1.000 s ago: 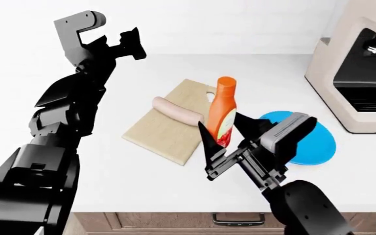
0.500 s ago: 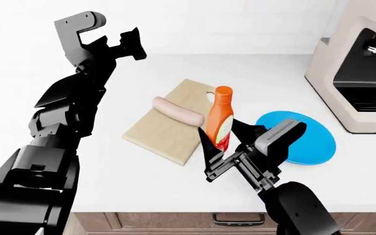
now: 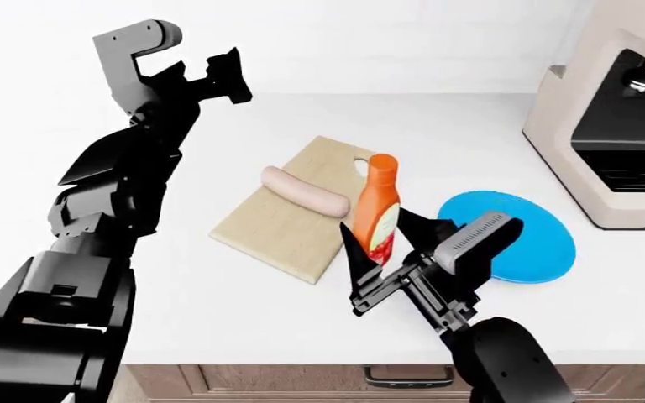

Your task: Pick the sausage from the plate and place it on the cutting board. Then pick the condiment bottle from the cabinet and place it next to the cutting board.

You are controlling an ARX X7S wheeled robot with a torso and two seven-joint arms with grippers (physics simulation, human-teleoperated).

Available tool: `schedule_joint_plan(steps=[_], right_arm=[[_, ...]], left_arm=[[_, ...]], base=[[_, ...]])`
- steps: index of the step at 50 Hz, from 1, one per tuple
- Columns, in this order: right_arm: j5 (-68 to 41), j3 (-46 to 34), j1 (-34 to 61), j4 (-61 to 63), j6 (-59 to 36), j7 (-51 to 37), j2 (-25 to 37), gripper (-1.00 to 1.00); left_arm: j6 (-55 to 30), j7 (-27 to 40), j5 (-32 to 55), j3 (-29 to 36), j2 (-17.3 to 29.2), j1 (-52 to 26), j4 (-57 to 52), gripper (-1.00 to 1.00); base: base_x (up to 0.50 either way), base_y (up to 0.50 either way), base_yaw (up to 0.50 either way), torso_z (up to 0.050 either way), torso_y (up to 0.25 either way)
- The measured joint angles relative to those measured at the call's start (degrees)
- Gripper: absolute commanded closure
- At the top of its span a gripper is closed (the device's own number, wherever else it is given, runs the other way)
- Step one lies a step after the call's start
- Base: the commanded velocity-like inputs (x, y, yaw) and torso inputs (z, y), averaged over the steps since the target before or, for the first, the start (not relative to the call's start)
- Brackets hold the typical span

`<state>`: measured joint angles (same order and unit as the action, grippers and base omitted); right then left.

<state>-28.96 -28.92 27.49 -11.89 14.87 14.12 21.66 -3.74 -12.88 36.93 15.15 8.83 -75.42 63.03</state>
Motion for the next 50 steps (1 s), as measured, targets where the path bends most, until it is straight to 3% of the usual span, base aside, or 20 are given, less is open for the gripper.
schedule_joint_plan(steps=[50], right_arm=[[-3.57,-0.33,-2.67,3.74,-0.48,1.79,1.89,-1.0]], left_arm=[[0.08,-0.26,0.06,0.52,0.08,0.25,-0.37,-1.0]], base=[[0.0,0.0,0.0,0.0,0.0]])
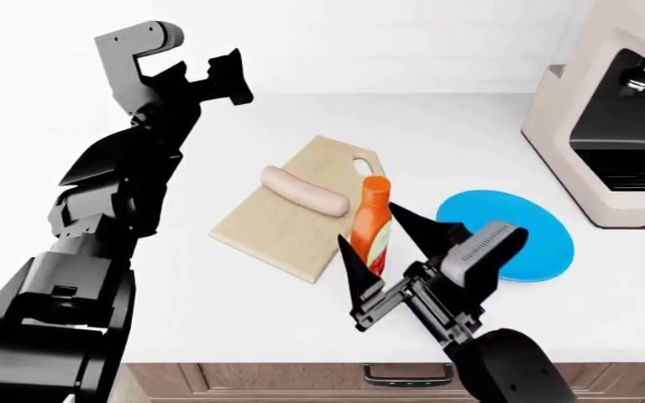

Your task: Pick the sausage from the plate and place it on the cutting board. Then pick the condiment bottle from the cabinet and place it next to the cutting board.

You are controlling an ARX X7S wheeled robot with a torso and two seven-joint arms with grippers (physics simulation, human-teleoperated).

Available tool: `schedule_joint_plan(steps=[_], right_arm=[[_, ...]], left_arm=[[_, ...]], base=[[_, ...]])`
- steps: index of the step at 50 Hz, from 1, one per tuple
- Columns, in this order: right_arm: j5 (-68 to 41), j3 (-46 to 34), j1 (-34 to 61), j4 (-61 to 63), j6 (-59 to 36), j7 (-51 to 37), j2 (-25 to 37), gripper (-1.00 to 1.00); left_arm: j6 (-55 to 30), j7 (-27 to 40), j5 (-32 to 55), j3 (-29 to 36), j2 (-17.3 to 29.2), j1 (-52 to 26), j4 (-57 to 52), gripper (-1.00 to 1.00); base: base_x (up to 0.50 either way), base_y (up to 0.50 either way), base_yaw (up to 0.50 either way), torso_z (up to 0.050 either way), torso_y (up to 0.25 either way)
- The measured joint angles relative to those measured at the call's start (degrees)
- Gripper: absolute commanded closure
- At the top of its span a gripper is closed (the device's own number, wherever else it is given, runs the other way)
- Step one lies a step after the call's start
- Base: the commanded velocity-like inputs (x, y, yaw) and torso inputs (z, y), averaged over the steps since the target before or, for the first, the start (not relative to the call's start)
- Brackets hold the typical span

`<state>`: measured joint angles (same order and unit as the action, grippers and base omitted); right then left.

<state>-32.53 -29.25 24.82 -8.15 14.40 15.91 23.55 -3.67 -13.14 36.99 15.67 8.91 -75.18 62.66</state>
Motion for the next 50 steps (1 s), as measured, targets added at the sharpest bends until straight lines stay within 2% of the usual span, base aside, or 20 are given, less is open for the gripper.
schedule_joint_plan(steps=[26,50], right_arm=[[-1.91,0.99,-3.52,7.22,-0.16,-2.14,3.13,-1.0],[-5.04,3.64,-9.55,21.87,0.18,-6.13,9.31,-1.0]], left_arm=[[-0.28,-0.06,0.22,0.2,0.14,0.34,-0.71,-1.0],[-0.09,-0.16,0.26,0.37,0.08,0.16,-0.27,-1.0]], base=[[0.0,0.0,0.0,0.0,0.0],[0.0,0.0,0.0,0.0,0.0]])
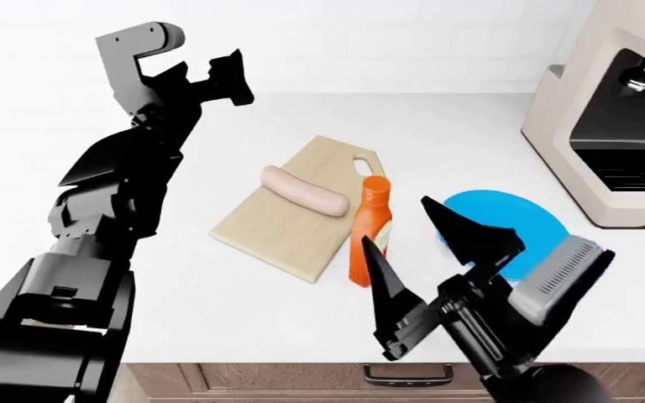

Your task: Pick the sausage from the plate and place it on the cutting board. Then pick the condiment bottle from the cabinet and place it next to the cutting board.

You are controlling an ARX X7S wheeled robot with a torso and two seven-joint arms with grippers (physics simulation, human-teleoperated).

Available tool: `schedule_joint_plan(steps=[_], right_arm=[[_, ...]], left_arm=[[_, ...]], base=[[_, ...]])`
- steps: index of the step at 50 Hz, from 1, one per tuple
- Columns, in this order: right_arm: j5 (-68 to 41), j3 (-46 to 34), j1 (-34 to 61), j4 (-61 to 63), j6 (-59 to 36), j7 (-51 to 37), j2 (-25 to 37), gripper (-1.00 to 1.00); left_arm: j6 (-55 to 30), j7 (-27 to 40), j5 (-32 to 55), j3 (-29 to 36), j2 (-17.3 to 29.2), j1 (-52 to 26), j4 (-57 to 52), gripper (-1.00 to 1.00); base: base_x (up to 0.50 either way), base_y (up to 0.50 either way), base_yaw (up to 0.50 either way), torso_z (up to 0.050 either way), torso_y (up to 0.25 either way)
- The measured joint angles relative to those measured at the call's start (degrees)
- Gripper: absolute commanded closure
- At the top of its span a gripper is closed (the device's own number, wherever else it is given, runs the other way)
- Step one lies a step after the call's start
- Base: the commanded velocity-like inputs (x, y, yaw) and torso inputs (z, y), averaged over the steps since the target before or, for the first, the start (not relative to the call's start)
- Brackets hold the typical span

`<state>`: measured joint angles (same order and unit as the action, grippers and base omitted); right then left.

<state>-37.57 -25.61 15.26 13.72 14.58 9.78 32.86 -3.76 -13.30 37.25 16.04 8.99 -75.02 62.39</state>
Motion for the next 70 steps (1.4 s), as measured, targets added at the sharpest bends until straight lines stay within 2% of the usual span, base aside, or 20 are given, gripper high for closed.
schedule_joint_plan(steps=[6,23,35,44,58,70], right_arm=[[-0.99,1.38,-1.54,4.63,0.21,-1.59,2.14,-1.0],[-3.68,4.6,-2.18,11.24,-0.28,-4.78,5.83,-1.0],[-6.34,6.66,-0.63,11.97,-1.38,-6.39,7.35,-1.0],[-8.45,8.1,1.24,12.47,-2.87,-8.72,7.91,-1.0],[-9.98,10.57,2.44,14.78,-4.17,-13.35,8.76,-1.0],[-9.82,12.88,2.25,17.94,-4.65,-17.94,9.51,-1.0]], left_arm=[[-1.21,1.55,0.28,0.08,0.61,0.91,-3.58,-1.0],[-14.73,13.16,6.39,-0.87,8.13,7.36,-38.43,-1.0],[-22.33,20.0,10.76,-1.44,12.61,10.75,-57.03,-1.0],[-26.03,25.53,14.3,-2.45,15.94,16.25,-71.2,-1.0],[-26.13,31.54,19.35,-6.57,20.2,28.63,-89.18,-1.0],[-21.22,32.87,17.18,-10.62,22.63,40.96,-99.76,-1.0]], base=[[0.0,0.0,0.0,0.0,0.0],[0.0,0.0,0.0,0.0,0.0],[0.0,0.0,0.0,0.0,0.0],[0.0,0.0,0.0,0.0,0.0],[0.0,0.0,0.0,0.0,0.0],[0.0,0.0,0.0,0.0,0.0]])
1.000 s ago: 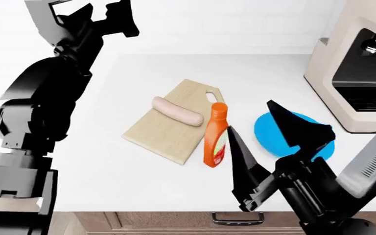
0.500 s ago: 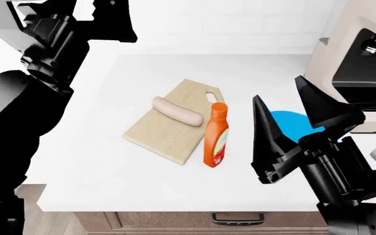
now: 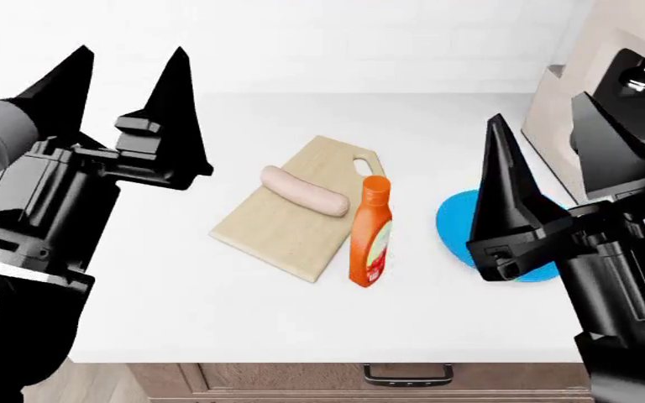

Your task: Pick the sausage from the plate and place it on the cutting board. Then pick the condiment bottle from the cabinet and place it next to the cutting board.

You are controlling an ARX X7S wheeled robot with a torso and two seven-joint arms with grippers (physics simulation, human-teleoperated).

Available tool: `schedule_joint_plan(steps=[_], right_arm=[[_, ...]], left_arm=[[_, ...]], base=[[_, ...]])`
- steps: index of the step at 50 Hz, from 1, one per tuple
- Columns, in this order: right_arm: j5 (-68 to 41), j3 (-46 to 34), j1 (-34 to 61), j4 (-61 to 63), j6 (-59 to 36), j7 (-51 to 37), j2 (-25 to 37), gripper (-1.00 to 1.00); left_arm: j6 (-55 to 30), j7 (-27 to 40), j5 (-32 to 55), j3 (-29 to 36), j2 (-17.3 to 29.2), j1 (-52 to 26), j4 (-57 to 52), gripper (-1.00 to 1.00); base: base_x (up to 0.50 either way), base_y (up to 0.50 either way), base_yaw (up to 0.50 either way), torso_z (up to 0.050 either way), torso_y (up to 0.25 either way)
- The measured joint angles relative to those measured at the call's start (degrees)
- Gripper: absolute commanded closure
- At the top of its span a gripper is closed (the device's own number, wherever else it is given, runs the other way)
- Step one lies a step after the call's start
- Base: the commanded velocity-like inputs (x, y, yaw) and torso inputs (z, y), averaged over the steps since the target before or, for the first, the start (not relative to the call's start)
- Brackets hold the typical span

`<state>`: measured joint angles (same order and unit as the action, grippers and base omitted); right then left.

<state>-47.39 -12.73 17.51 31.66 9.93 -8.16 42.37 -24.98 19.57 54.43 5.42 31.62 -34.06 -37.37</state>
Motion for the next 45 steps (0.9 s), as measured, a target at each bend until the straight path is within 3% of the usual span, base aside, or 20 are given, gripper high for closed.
schedule_joint_plan(steps=[16,45], right_arm=[[-0.56,3.55,-3.14,4.76,0.84,-4.44,1.72,-1.0],[-2.41,9.64,-9.32,11.44,5.77,-7.23,2.88,-1.0]], left_arm=[[5.65,0.52,-1.43,-5.13,2.43,9.24,-10.46,-1.0],[12.21,2.13,-1.21,-11.73,3.37,13.98,-17.64,-1.0]], base=[[0.0,0.0,0.0,0.0,0.0],[0.0,0.0,0.0,0.0,0.0]])
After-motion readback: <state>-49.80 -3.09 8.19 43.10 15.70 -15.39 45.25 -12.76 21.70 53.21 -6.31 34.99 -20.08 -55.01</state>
